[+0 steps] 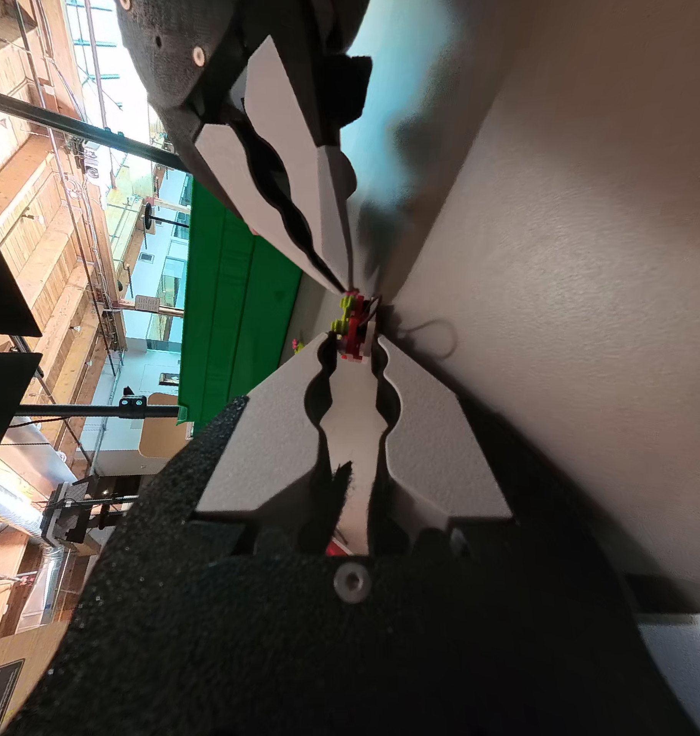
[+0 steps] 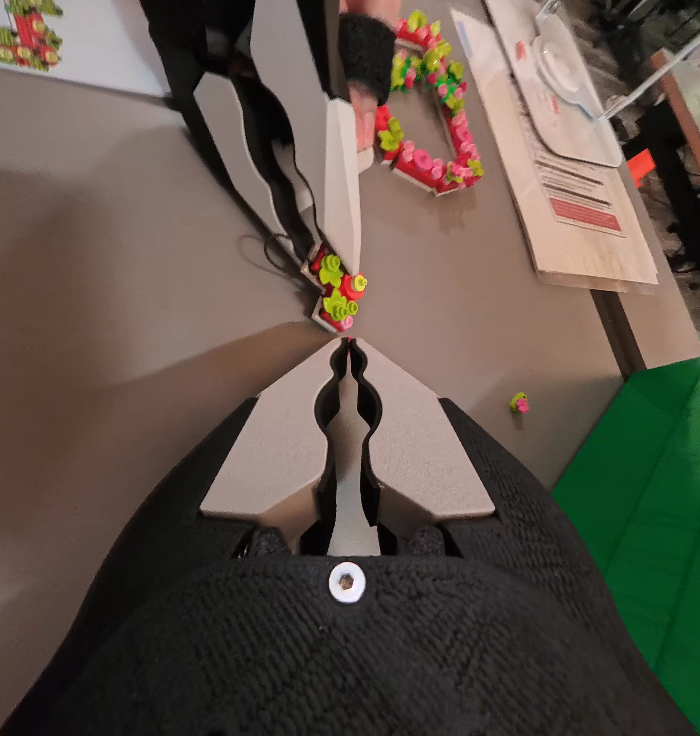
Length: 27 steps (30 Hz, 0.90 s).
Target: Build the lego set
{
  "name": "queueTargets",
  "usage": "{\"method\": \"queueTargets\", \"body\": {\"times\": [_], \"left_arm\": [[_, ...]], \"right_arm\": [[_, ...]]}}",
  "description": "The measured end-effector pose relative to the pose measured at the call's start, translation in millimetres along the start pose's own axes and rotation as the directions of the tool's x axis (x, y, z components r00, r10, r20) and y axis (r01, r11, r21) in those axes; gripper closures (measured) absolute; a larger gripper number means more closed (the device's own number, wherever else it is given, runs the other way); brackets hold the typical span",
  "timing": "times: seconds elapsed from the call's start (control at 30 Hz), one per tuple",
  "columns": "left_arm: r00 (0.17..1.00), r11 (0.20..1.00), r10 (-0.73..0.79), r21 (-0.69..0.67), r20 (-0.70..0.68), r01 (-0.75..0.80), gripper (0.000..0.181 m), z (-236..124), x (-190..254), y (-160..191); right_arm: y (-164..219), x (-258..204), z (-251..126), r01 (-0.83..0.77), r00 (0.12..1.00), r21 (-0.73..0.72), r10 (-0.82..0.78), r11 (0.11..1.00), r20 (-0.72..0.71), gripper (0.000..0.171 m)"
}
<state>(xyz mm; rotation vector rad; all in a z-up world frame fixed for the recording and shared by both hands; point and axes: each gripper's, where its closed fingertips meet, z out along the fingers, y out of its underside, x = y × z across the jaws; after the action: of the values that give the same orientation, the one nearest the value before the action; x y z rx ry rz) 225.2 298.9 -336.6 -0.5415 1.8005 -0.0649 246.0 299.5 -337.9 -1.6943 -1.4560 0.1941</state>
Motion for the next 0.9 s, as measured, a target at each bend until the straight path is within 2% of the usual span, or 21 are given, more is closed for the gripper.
{"method": "queueTargets", "body": {"times": [0.2,0.5,0.9], "left_arm": [[0.998,0.998,-0.056,0.003,-0.019,0.056,0.166,0,0,1],[0.994,0.994,-0.107,0.016,-0.021,0.107,0.166,-1,-3,0],[0.995,0.995,-0.102,0.017,-0.022,0.102,0.166,-1,-3,0]], "right_arm": [[-24,6,-7,-0.008,0.998,0.137,0.017,0.991,-0.061,0.171],[-24,4,-3,0.087,0.990,0.122,-0.073,0.989,-0.121,0.171],[-21,5,-2,0.124,0.984,0.103,-0.109,0.987,-0.141,0.171]]}}
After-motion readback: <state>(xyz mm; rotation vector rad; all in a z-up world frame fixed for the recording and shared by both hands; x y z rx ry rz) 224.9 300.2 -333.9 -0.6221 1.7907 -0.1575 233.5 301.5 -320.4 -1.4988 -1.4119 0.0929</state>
